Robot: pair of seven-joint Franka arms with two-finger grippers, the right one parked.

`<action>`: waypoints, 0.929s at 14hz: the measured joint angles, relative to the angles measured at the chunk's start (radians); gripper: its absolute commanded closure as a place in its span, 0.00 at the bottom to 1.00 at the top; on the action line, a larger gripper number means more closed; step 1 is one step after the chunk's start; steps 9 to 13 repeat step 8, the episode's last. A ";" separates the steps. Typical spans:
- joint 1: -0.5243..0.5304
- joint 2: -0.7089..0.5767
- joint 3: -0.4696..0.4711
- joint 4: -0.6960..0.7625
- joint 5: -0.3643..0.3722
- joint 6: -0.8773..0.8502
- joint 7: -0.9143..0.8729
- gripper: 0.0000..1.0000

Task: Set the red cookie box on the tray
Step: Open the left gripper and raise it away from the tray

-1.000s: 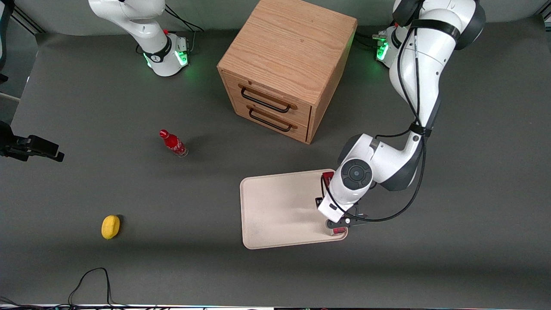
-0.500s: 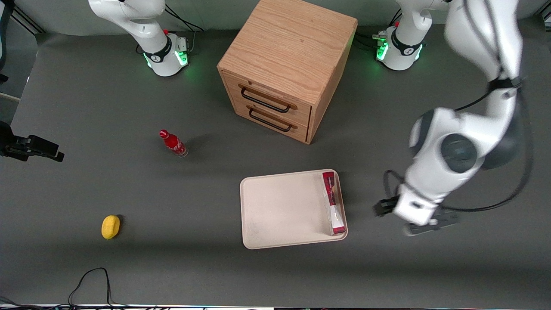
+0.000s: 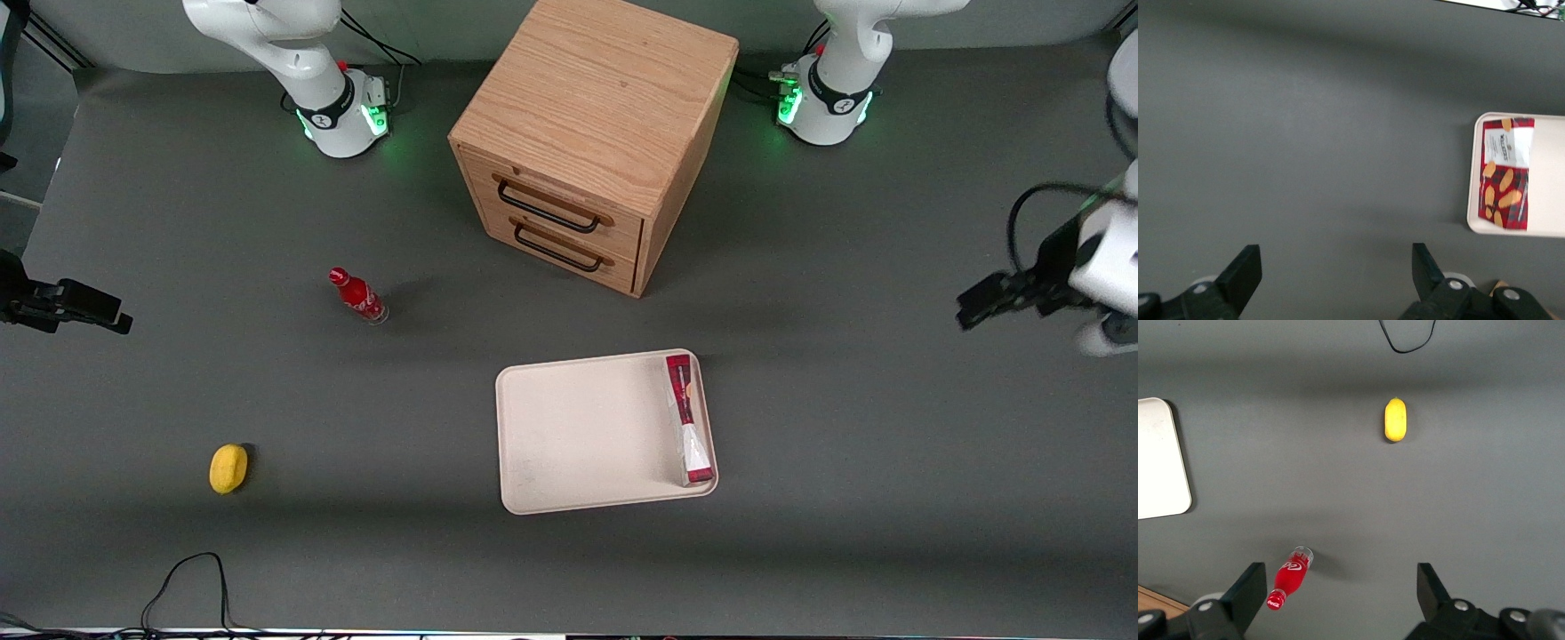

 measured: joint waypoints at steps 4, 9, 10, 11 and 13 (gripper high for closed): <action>0.041 -0.162 0.008 -0.112 -0.005 -0.095 0.112 0.00; 0.055 -0.185 0.009 -0.138 -0.005 -0.141 0.207 0.00; 0.055 -0.185 0.009 -0.138 -0.005 -0.141 0.207 0.00; 0.055 -0.185 0.009 -0.138 -0.005 -0.141 0.207 0.00; 0.055 -0.185 0.009 -0.138 -0.005 -0.141 0.207 0.00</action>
